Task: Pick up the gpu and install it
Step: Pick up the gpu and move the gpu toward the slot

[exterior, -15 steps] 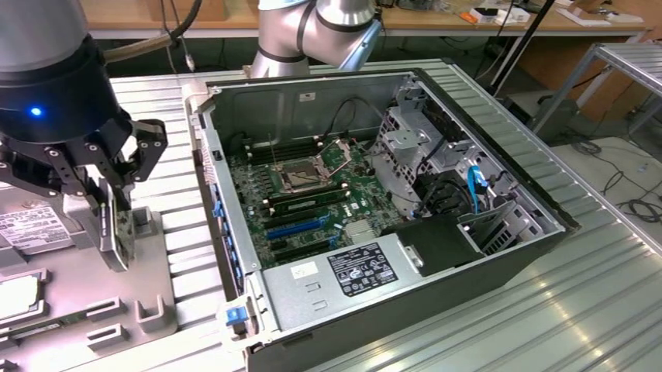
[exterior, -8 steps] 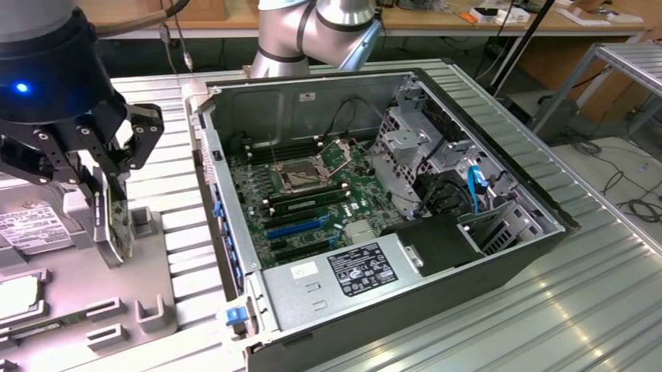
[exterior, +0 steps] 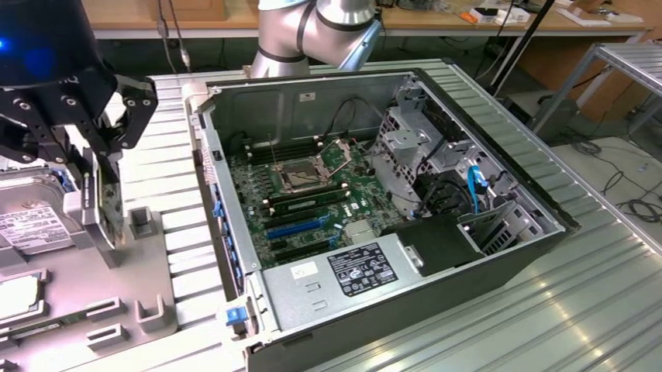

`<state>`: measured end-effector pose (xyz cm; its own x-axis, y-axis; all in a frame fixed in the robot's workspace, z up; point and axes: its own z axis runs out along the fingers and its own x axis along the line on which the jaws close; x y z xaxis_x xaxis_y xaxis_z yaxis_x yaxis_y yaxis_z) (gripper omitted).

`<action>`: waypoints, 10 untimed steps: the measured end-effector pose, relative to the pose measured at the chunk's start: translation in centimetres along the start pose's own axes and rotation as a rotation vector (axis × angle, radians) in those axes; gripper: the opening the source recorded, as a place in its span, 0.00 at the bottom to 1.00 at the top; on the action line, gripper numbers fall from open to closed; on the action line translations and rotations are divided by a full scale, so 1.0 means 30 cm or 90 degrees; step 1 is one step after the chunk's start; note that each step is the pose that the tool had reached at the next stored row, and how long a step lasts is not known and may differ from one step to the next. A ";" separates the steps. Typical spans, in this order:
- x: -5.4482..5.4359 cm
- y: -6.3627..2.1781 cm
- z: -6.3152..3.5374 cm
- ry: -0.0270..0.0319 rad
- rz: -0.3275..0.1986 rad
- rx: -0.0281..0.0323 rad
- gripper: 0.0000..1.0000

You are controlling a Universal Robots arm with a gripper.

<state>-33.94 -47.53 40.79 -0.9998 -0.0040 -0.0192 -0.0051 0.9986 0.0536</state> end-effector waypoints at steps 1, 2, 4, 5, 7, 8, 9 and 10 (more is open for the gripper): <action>0.000 0.000 -0.010 0.0000 0.000 0.0007 0.27; 0.000 0.001 -0.015 0.0000 0.000 0.0010 0.27; -0.001 0.002 -0.040 0.0000 0.000 0.0033 0.27; -0.001 0.003 -0.049 0.0000 0.000 0.0042 0.27; -0.001 0.003 -0.062 0.0000 0.000 0.0056 0.27; -0.001 0.004 -0.069 0.0000 0.000 0.0063 0.27; -0.002 0.004 -0.076 0.0000 0.000 0.0071 0.27; -0.001 0.004 -0.079 0.0000 0.000 0.0075 0.27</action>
<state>-33.94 -47.53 43.17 -0.9998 -0.0043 -0.0192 -0.0051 0.9991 0.0418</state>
